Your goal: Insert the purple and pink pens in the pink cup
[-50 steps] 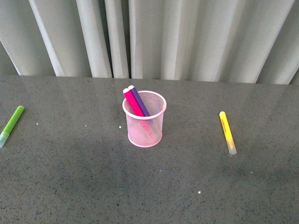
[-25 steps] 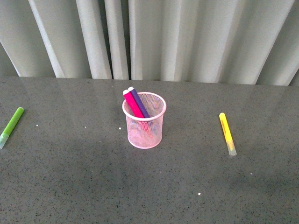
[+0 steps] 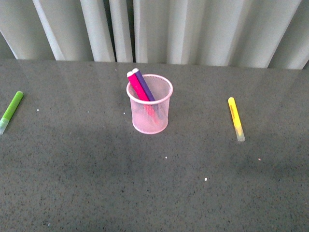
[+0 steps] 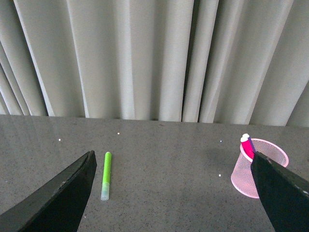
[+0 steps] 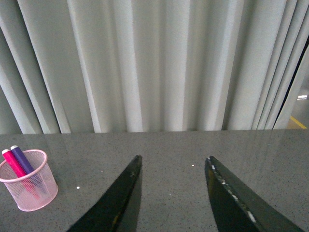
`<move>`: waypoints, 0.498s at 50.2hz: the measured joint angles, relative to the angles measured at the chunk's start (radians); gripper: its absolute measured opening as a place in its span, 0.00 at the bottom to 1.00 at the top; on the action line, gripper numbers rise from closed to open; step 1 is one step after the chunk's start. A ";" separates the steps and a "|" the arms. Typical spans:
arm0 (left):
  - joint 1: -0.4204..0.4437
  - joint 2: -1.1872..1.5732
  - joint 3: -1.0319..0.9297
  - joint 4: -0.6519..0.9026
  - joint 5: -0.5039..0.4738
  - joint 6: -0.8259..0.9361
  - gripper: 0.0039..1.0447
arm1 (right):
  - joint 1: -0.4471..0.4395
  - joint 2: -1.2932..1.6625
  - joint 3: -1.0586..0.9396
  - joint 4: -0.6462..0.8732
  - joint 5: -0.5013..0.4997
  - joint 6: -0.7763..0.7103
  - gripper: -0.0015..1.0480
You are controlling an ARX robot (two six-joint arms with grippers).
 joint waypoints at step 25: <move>0.000 0.000 0.000 0.000 0.000 0.000 0.94 | 0.000 0.000 0.000 0.000 0.000 0.000 0.93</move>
